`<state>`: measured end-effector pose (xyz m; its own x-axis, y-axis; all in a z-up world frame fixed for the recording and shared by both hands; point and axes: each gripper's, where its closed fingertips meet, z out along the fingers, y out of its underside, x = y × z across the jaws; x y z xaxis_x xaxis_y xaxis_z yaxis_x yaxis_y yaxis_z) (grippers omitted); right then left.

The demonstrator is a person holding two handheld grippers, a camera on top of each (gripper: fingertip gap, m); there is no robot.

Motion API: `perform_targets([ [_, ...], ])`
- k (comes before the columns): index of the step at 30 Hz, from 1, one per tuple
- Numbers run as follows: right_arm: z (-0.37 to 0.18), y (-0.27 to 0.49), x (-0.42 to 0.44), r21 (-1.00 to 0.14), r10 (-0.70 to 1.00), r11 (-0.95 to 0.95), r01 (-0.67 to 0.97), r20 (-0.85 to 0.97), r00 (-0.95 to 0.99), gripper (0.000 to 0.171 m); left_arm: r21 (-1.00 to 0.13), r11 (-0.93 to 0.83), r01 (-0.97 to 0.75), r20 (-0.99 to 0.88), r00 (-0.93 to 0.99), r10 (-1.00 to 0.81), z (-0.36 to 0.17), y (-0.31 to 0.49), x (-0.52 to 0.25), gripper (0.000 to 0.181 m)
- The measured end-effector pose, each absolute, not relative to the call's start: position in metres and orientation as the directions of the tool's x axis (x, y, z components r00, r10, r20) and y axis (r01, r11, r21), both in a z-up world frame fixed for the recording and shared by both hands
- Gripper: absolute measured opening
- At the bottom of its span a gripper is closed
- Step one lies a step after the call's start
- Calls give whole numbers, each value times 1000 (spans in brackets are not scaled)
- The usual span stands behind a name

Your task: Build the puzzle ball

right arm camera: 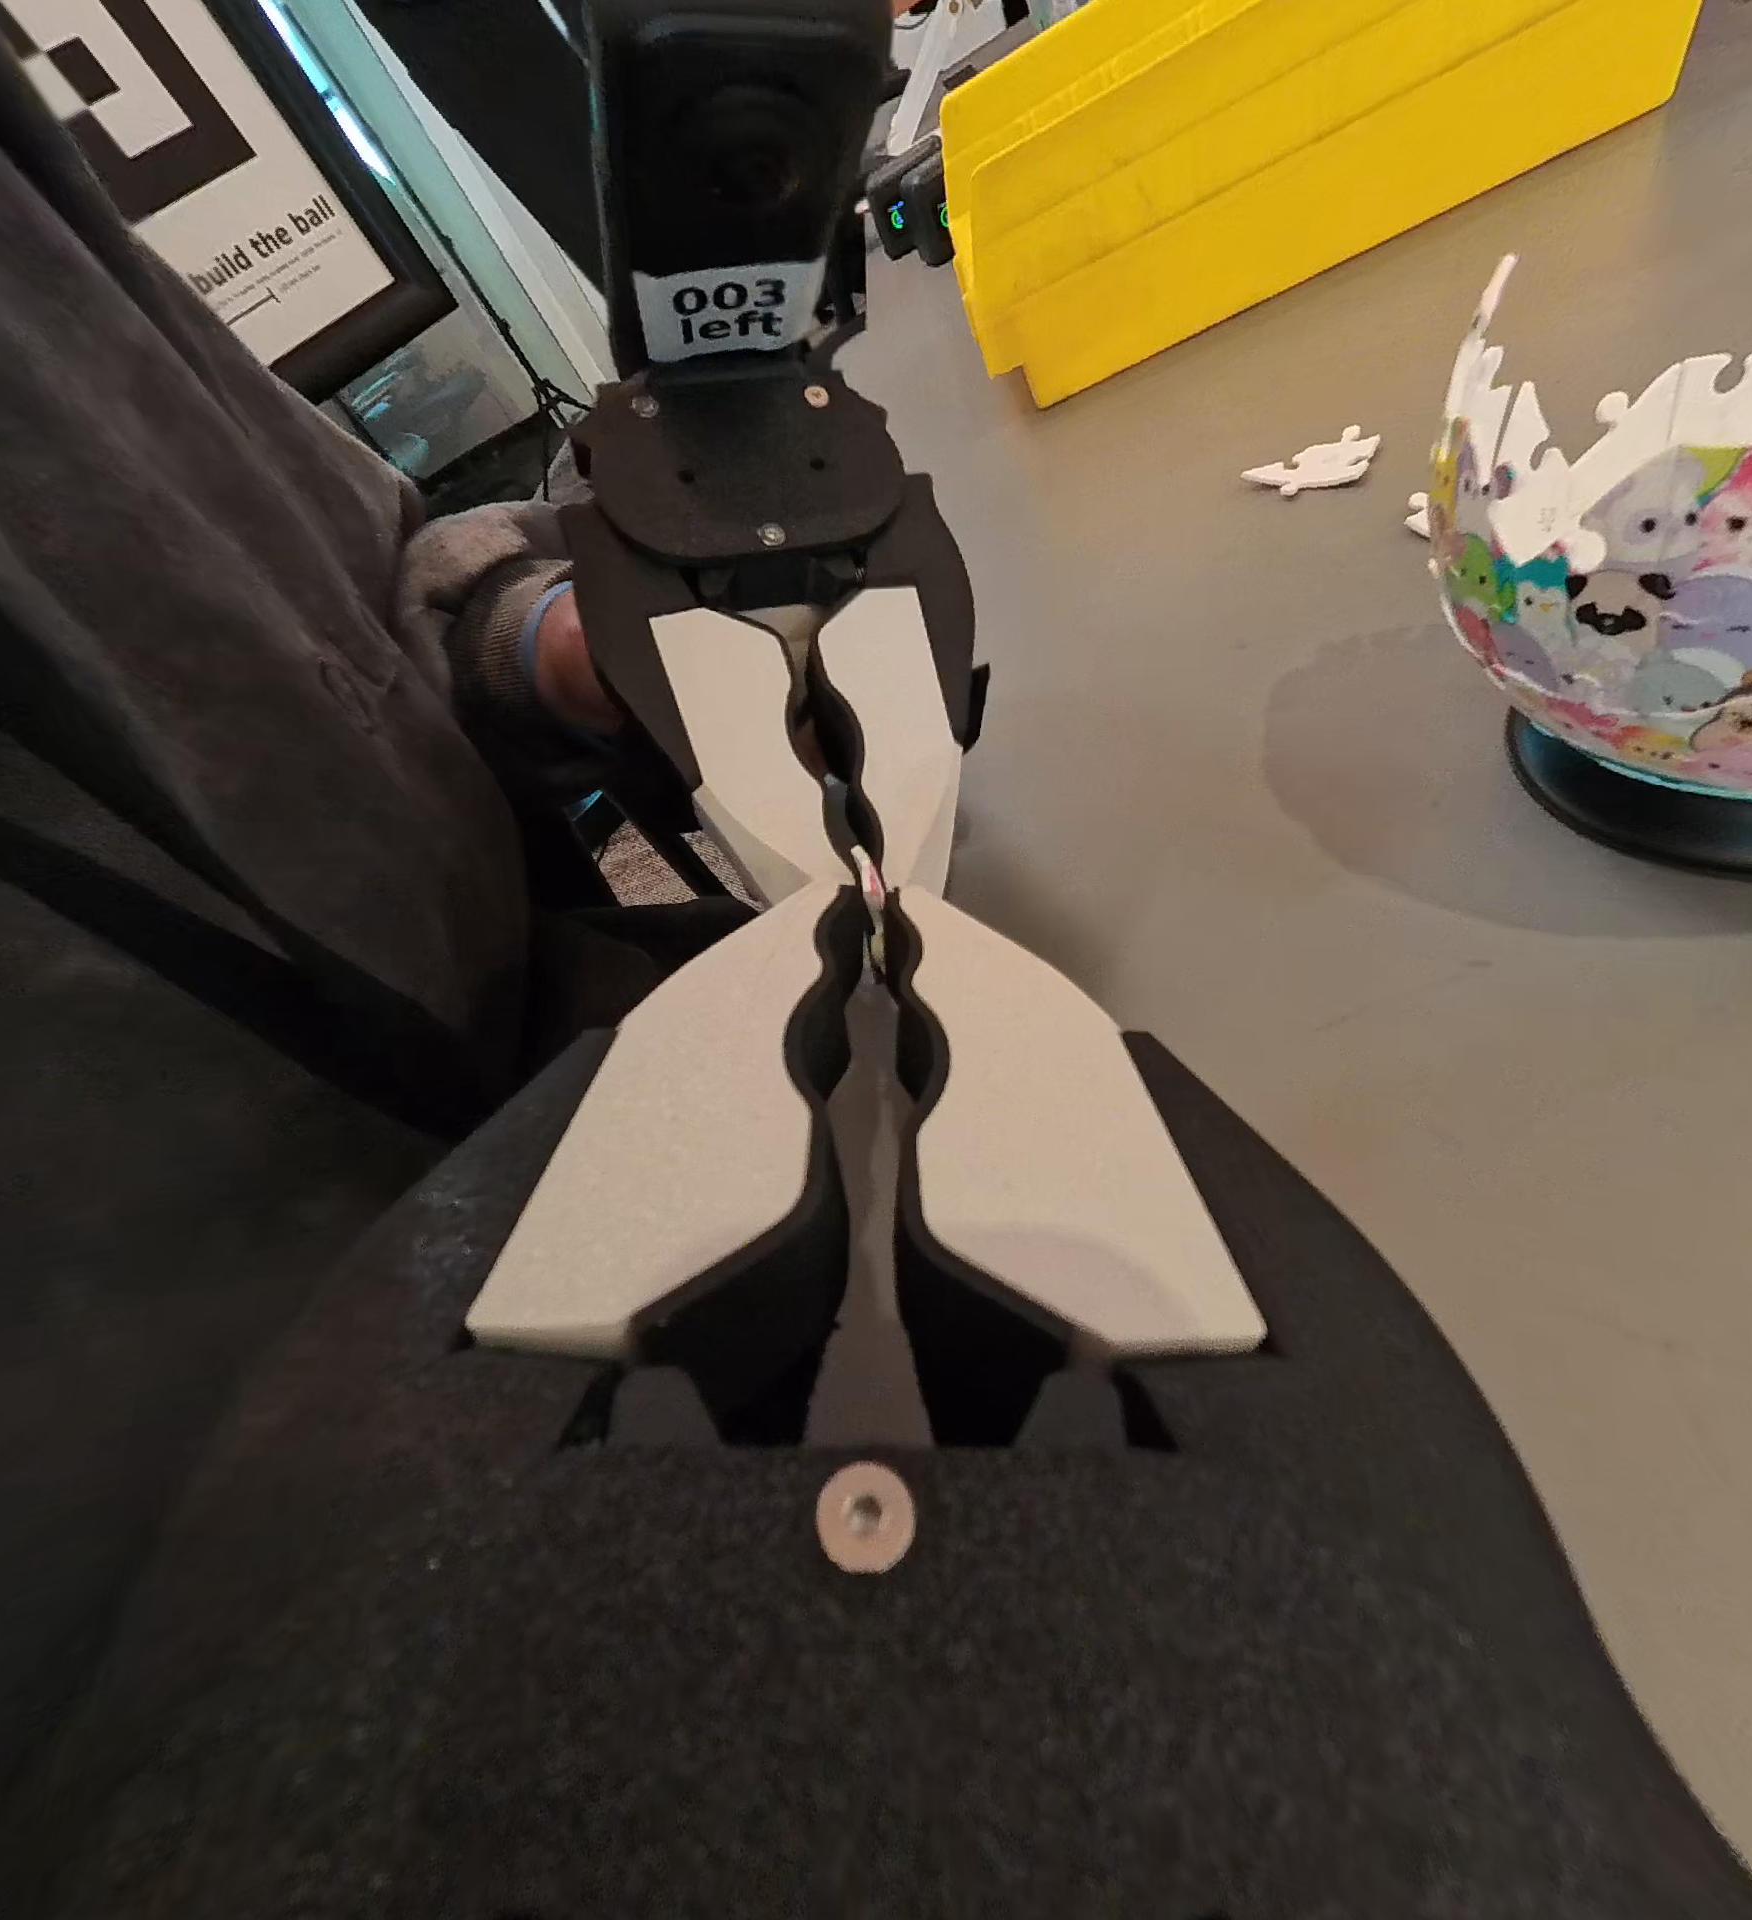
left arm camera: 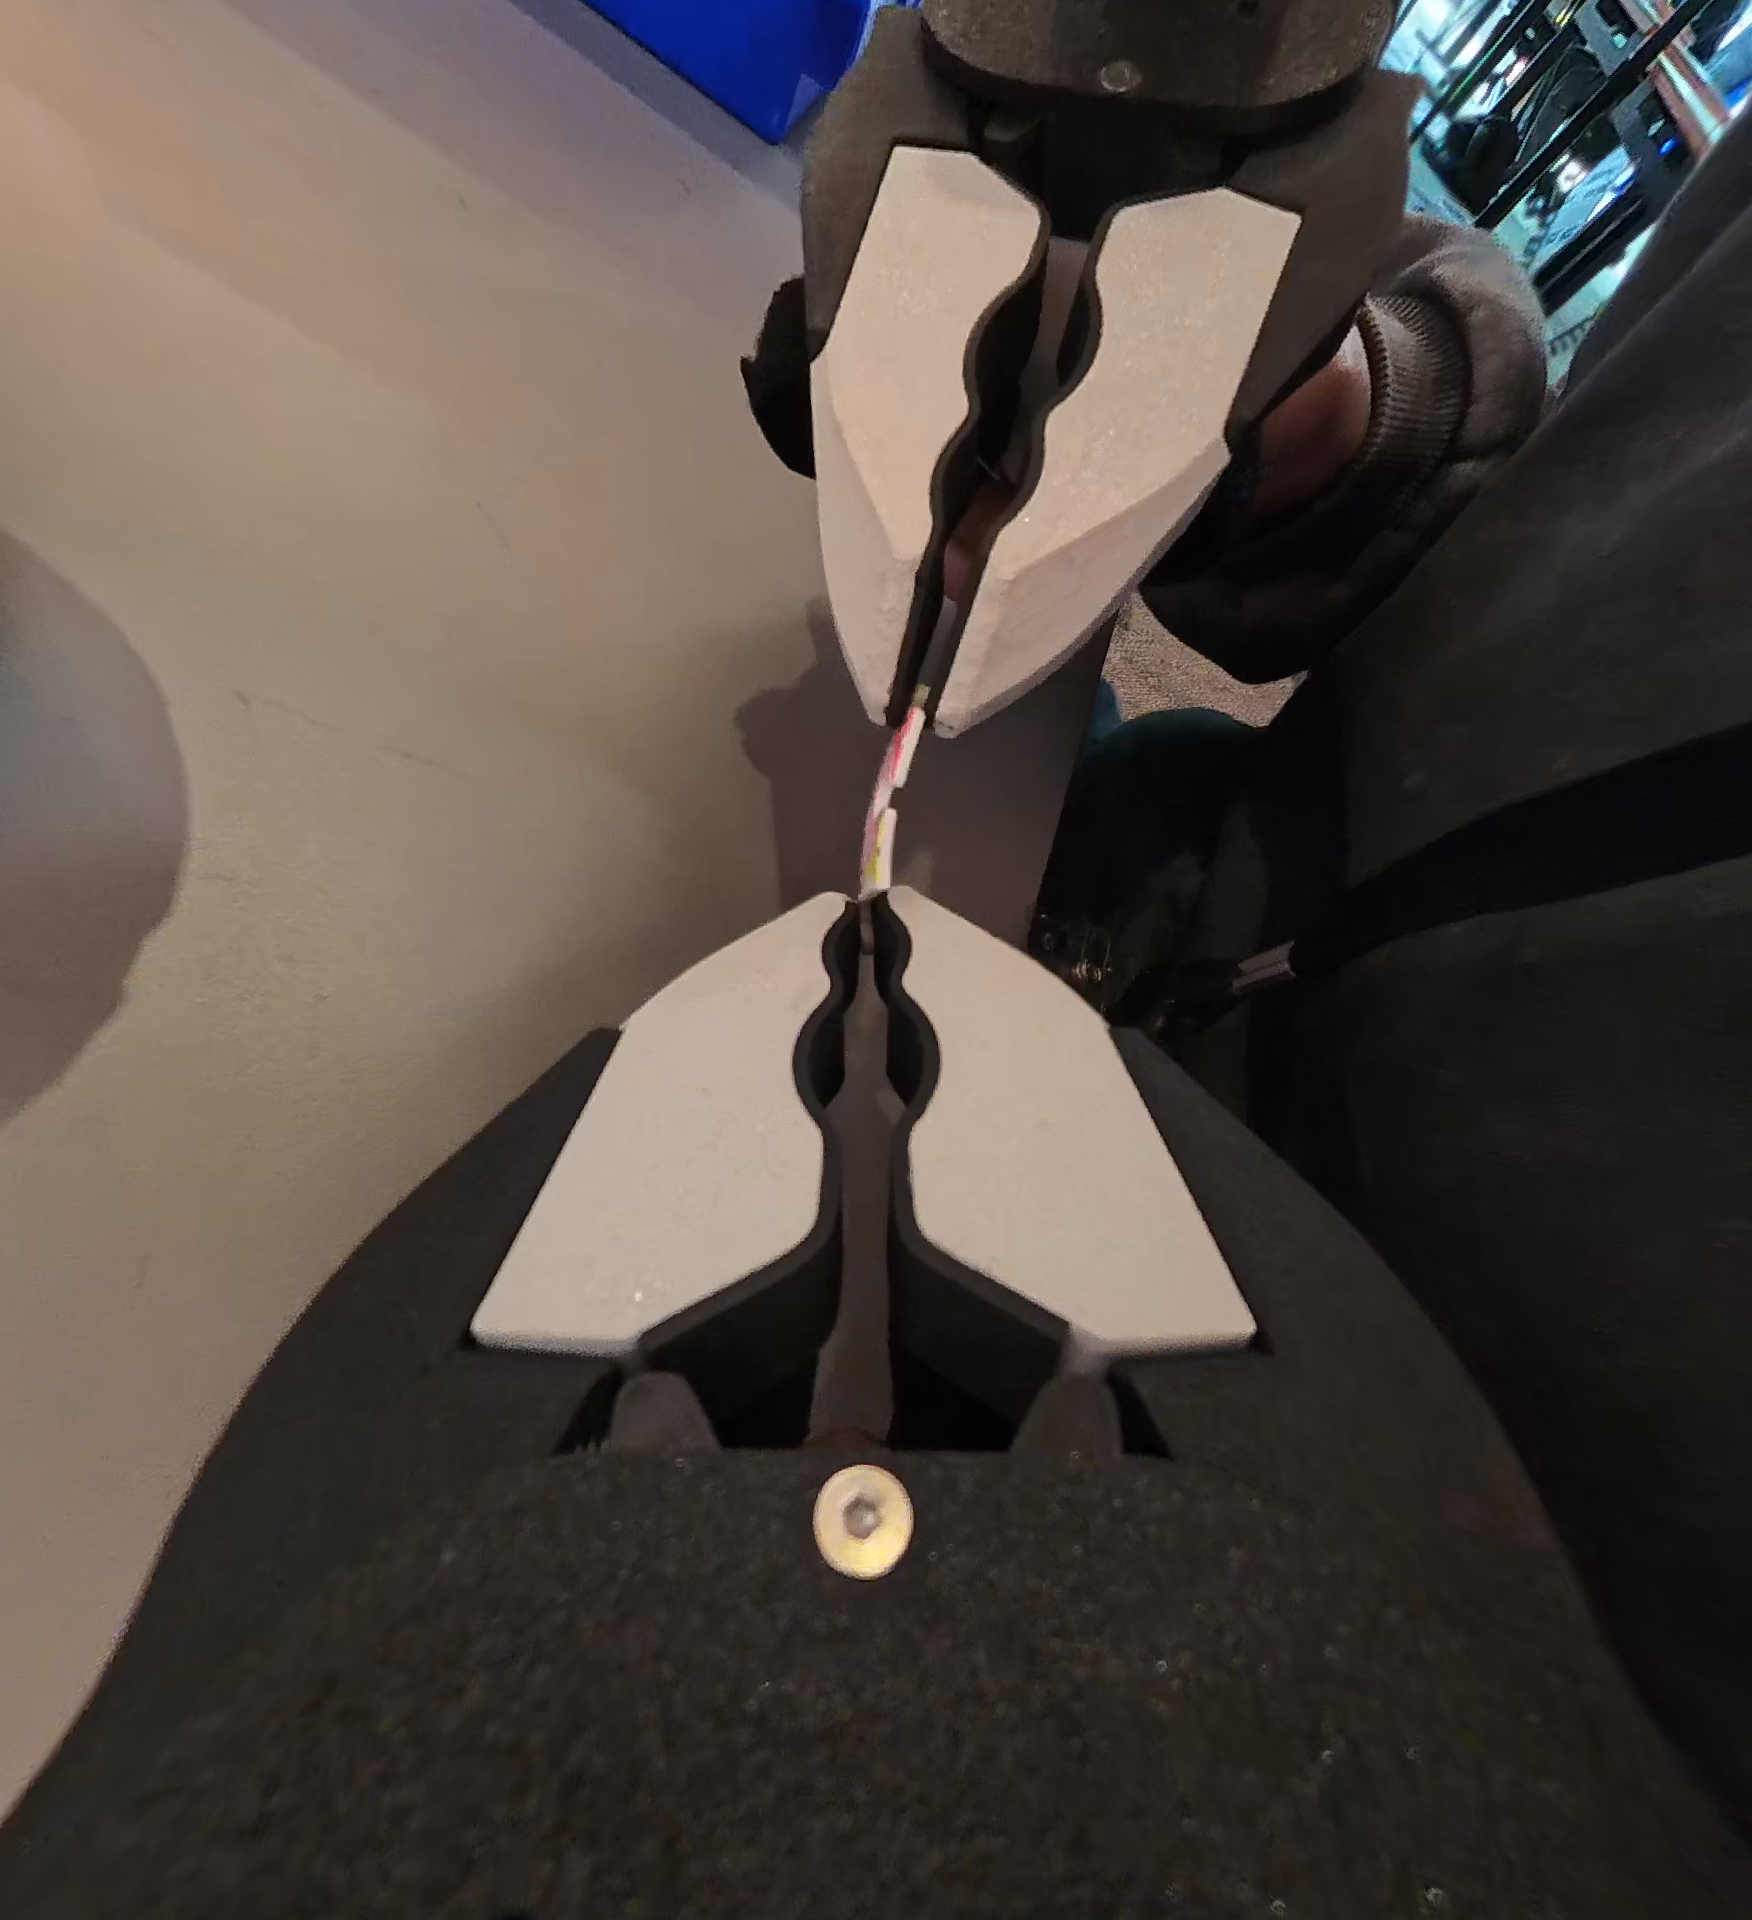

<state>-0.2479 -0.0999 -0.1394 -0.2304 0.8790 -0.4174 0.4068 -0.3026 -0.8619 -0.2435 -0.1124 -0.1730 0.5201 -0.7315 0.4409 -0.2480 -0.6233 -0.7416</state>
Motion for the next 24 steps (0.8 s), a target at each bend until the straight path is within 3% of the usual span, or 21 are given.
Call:
perform_targets([
  [14,-128,-89,-245,-832,829,-442,335,-521,-201,0,-671,-738,76,700,393,-596,-142,-100,-256,2],
  [24,-112,-97,-240,-842,806,-465,274,-531,-262,2,-676,-732,88,714,325,-620,-128,-112,-247,2],
])
